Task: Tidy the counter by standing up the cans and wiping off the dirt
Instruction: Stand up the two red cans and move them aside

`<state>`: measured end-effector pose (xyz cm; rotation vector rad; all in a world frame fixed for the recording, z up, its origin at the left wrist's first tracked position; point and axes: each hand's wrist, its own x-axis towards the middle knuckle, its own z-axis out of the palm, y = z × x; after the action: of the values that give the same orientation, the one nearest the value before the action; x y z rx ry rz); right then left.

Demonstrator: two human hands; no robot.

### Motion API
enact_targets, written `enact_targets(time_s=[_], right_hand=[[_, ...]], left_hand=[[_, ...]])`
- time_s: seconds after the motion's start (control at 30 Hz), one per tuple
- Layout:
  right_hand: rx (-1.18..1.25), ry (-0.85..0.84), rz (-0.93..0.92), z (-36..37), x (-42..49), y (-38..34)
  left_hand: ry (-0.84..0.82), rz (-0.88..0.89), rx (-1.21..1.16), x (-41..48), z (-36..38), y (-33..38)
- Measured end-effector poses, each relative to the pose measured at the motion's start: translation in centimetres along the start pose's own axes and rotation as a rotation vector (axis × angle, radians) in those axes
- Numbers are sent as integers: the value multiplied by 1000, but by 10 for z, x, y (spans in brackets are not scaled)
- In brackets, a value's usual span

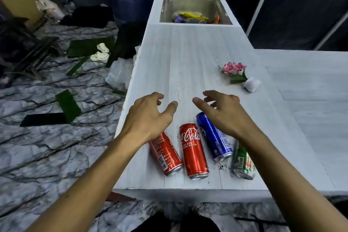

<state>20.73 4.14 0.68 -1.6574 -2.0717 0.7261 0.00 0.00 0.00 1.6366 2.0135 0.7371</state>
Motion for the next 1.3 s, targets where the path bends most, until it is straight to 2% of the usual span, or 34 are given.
enact_targets(time_s=[0.23,0.37,0.5,0.67,0.93,1.1,1.3], right_hand=[[4,8,70,22,-32,4],[11,-63,153,28,-45,7],[-56,-155,207,38,-50,15],[-110,-174,248,50,-50,14],[-262,-80,264,67,-46,2],[-345,4,248,75,-49,-4],[-446,19,229,81,-51,-11]], left_hand=[[38,-63,-10,-28,8,-27],[53,-161,-11,-46,11,-40],[35,-285,-28,-59,18,-57],[-53,-414,-42,-66,26,-67],[-157,-430,-55,-59,36,-59],[-151,-419,-104,-53,47,-55],[-121,-432,-147,-48,55,-57]])
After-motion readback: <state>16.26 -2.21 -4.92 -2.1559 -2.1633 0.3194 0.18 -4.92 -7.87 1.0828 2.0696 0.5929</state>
